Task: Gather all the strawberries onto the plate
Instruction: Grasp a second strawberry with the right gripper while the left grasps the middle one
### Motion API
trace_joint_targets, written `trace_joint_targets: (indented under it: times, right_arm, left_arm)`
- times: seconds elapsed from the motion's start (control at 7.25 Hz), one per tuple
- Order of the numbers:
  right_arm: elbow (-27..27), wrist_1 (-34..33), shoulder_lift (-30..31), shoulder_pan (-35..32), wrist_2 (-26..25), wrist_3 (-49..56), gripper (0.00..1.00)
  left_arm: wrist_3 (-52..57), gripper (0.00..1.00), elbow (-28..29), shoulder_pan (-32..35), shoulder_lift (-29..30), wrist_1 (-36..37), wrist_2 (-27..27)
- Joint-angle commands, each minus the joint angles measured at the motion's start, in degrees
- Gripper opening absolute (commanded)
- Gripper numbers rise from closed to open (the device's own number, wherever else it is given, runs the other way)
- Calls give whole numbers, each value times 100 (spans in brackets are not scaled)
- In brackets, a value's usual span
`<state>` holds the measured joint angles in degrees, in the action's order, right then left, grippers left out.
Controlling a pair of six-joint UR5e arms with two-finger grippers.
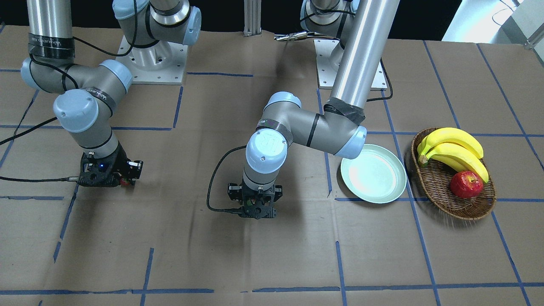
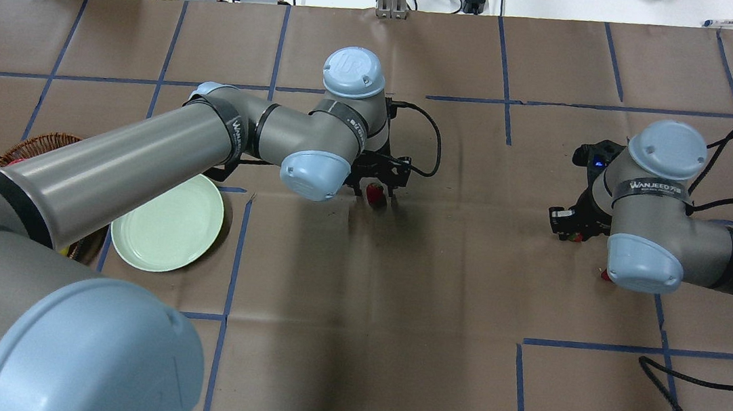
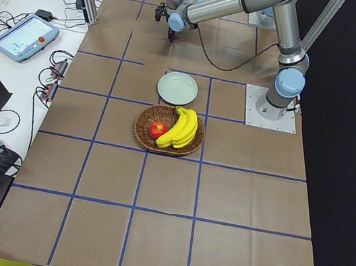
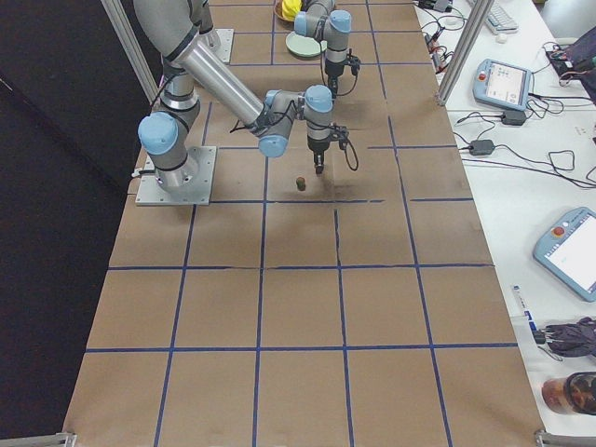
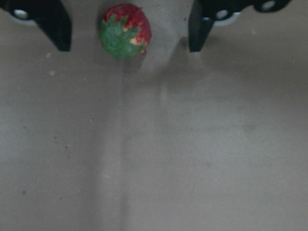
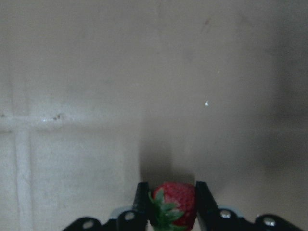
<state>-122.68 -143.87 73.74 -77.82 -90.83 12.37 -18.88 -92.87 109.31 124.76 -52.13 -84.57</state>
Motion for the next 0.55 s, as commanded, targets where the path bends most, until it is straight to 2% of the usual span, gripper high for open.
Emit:
trace_joint_targets:
  times: [0.0, 0.14, 0.28, 0.41]
  right_arm:
    - [462, 366, 105, -5, -23, -7, 23]
    - [760, 856, 297, -22, -23, -7, 23]
    - [1164, 1557, 456, -40, -14, -15, 23]
    - [1446, 1973, 458, -171, 73, -172, 22]
  left_arm:
    - [7, 0, 6, 2, -100, -69, -68]
    - [129, 0, -12, -41, -188, -78, -103]
    - [313, 0, -125, -146, -485, -113, -399]
    - [881, 0, -230, -408, -836, -531, -785]
